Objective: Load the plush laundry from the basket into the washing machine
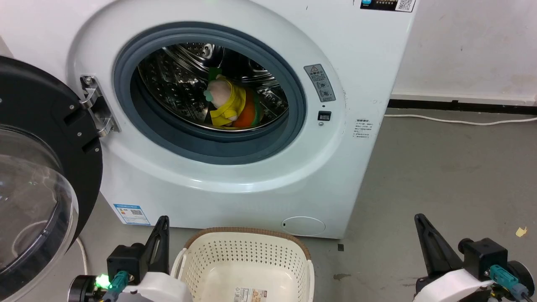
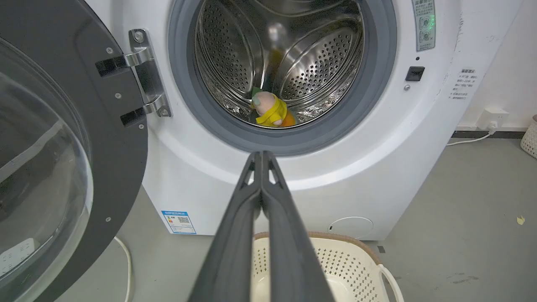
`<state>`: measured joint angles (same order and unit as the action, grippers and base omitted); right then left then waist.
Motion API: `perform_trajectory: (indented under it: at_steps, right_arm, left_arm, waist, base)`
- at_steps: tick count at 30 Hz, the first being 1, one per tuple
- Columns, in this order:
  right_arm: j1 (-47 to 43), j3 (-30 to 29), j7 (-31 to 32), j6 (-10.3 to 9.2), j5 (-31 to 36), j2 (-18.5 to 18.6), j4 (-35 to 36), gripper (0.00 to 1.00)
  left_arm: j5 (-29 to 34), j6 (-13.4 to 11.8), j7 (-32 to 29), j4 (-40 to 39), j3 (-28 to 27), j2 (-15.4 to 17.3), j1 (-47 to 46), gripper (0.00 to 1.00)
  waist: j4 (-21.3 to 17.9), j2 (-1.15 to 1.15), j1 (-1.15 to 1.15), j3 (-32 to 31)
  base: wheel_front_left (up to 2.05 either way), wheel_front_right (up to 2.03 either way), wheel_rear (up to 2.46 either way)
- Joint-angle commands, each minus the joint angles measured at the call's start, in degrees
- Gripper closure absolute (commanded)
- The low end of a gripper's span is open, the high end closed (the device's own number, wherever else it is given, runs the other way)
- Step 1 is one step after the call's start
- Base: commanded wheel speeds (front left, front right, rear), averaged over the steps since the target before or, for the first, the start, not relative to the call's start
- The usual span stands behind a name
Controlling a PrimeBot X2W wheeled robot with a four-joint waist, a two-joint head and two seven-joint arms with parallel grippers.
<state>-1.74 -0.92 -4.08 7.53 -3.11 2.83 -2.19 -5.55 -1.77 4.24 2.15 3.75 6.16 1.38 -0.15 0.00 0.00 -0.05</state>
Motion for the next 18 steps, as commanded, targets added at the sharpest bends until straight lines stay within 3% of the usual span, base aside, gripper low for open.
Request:
perform_trajectory:
  at_steps: [1,18]
  right_arm:
    - [0.80,0.17,0.21,-0.03,0.56,0.03,0.49,1.00]
    - [1.28,0.56,2.21,-0.04,1.88,0.04,1.37,1.00]
  left_arm:
    - [0.81,0.29,-0.38,-0.37,-0.46,-0.41,-0.77,1.00]
    - [3.26,1.06,-2.37,-1.29,-2.16,-1.89,-1.08,1.00]
  waist:
    - [0.01,0.00,0.00,0.00]
    - [0.08,0.00,0.00,0.03]
  base:
    - [0.00,0.00,0.00]
    - [0.00,0.00,0.00]
